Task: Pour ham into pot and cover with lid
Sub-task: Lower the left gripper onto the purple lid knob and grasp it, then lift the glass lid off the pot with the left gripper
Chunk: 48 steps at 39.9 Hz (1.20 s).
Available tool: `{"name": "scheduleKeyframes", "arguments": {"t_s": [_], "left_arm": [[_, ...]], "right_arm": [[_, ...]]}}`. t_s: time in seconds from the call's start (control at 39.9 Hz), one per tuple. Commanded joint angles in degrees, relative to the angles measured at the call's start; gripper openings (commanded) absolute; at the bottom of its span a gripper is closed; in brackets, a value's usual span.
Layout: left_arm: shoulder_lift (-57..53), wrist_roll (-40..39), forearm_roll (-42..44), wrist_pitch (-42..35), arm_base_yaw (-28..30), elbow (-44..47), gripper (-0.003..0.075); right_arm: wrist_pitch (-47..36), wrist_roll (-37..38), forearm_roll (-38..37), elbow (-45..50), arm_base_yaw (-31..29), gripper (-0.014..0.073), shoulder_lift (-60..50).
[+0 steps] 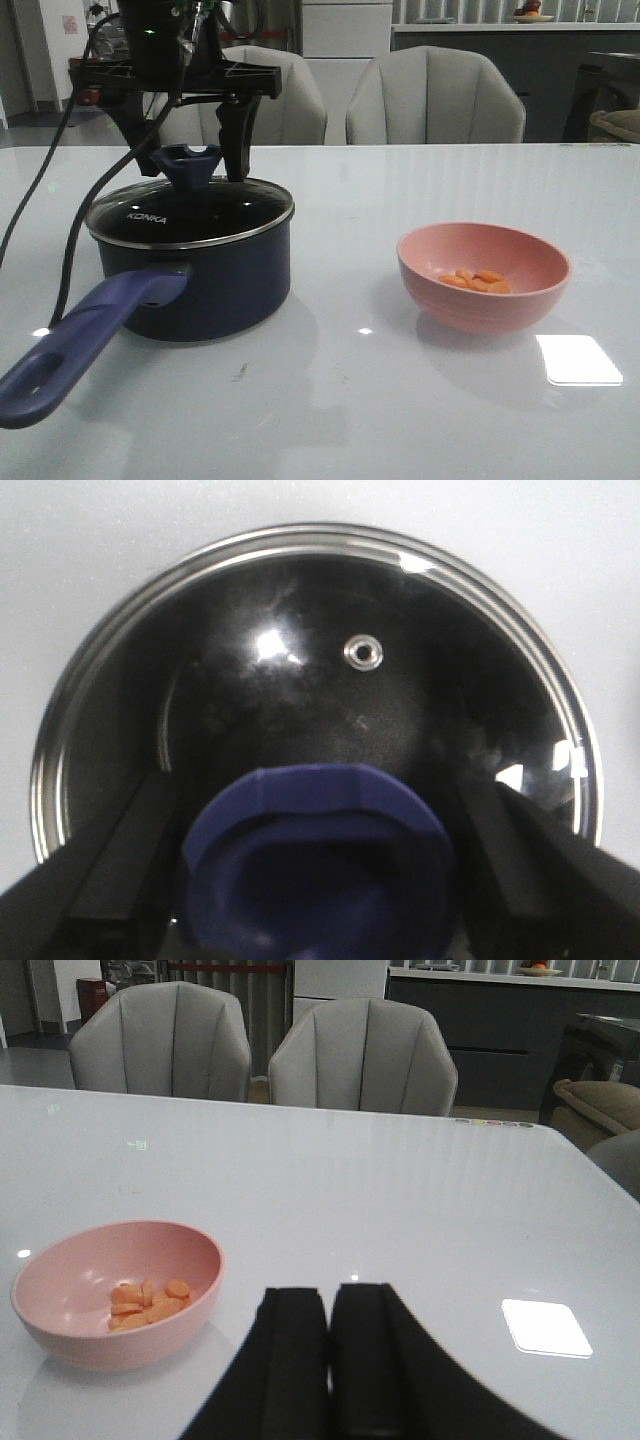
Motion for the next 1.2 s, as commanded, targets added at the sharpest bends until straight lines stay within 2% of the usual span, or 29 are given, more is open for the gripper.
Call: {"name": "scheduleKeyframes", "arguments": {"t_s": [0.0, 0.13, 0.23, 0.8, 0.98, 1.18], "left_arm": [[-3.08, -0.83, -0.32, 1.76, 0.12, -1.85, 0.0384], [-3.08, -0.83, -0.32, 1.76, 0.12, -1.85, 0.0286], [-3.08, -0.83, -0.32, 1.76, 0.12, -1.85, 0.0257], [-7.61, 1.07, -0.72, 1.76, 1.03, -1.85, 0.0257], [-12.02, 3.11, -0.72, 1.76, 3.32, -1.85, 0.0257], [-17.22, 5.45, -0.58, 1.76, 9.67, -1.08, 0.0257]], "right_arm": [[-4.64, 0.07, -0.56, -0.25, -0.28, 0.016, -1.21], [-4.64, 0.07, -0.56, -0.25, -0.28, 0.016, -1.21], [-4.64, 0.07, -0.56, -0.25, -0.28, 0.016, -1.21], [-4.64, 0.07, -0.56, -0.25, -0.28, 0.016, -1.21], [-4.64, 0.07, -0.56, -0.25, -0.28, 0.016, -1.21], [-4.64, 0.07, -0.56, -0.25, -0.28, 0.016, -1.21]]}}
